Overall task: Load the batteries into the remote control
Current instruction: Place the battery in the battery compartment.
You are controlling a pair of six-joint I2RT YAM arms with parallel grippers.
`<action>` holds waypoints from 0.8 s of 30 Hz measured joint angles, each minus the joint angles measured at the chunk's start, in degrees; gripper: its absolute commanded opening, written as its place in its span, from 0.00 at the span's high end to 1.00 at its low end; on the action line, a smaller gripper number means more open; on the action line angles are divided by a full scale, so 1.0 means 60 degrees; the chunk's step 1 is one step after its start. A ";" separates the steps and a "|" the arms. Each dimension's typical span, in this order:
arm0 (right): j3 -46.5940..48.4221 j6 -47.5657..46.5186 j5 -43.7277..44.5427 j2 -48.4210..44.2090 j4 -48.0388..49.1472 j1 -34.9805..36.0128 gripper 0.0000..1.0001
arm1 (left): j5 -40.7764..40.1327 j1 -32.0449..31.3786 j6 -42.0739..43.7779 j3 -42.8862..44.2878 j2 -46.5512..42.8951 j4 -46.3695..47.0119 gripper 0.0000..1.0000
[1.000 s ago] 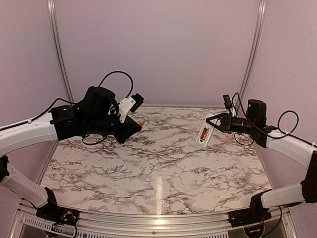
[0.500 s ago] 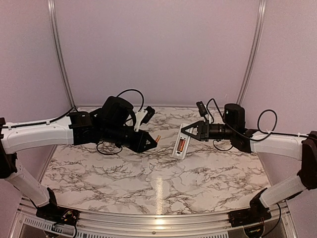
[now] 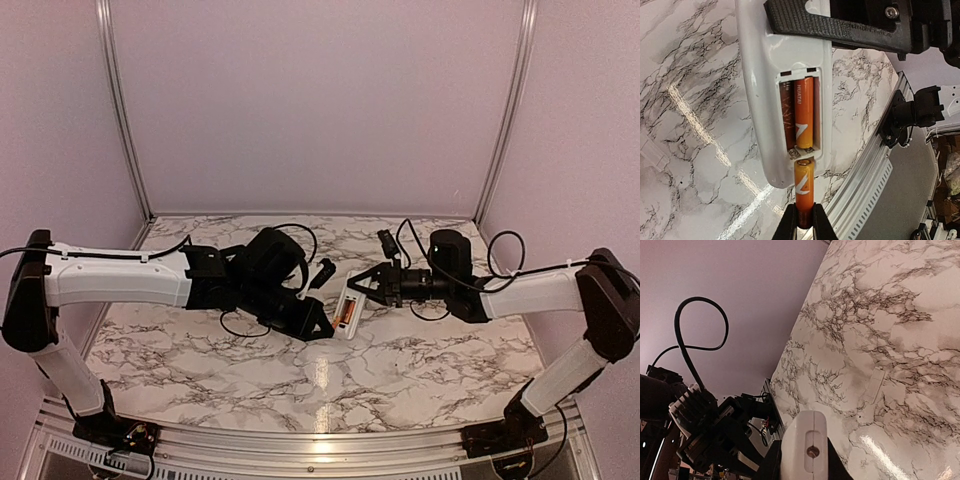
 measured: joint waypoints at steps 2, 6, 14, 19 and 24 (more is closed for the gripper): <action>-0.0018 0.0193 0.0029 0.0124 0.0273 0.0080 1.00 | 0.0000 0.0000 -0.0062 0.0033 0.0153 -0.0047 1.00; -0.0044 0.0463 0.0091 0.0372 0.0634 0.0299 1.00 | -0.0033 0.0000 -0.0189 0.0299 0.0288 -0.0178 1.00; -0.0277 0.0754 0.0211 0.0466 0.1078 0.0444 1.00 | -0.0306 0.0000 -0.0317 0.0980 0.0758 -0.0619 1.00; -0.0401 0.0809 0.0339 0.0466 0.1096 0.0448 1.00 | -0.0499 0.0004 -0.0379 0.1096 0.0933 -0.0987 1.00; -0.0554 0.0903 0.0492 0.0466 0.1235 0.0448 1.00 | -0.0521 0.0018 -0.0528 0.1122 0.1016 -0.1111 1.00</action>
